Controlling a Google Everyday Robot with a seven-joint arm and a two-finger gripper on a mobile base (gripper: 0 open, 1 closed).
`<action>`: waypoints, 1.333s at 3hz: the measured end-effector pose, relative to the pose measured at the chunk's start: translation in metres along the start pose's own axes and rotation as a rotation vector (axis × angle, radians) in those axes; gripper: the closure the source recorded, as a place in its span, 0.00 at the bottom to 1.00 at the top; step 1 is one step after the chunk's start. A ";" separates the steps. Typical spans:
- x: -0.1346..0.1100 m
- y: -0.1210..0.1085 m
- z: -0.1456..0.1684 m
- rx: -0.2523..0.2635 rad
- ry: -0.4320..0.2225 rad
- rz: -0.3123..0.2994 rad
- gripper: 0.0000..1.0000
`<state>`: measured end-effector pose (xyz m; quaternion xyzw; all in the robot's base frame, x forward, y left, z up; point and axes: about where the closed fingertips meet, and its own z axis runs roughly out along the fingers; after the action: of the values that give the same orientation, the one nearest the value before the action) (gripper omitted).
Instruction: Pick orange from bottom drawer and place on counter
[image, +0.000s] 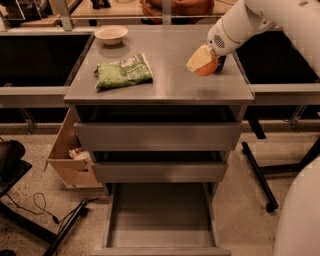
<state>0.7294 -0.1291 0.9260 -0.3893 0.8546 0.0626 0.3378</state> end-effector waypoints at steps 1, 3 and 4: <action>-0.002 0.000 0.002 -0.002 -0.004 -0.005 1.00; -0.038 -0.010 0.046 -0.023 -0.064 -0.044 1.00; -0.073 -0.021 0.091 -0.031 -0.097 -0.032 1.00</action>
Offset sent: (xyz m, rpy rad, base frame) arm 0.0143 0.0070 0.0021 0.0086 -0.0302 0.0288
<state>0.8270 -0.0642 0.9052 -0.4046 0.8299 0.0890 0.3738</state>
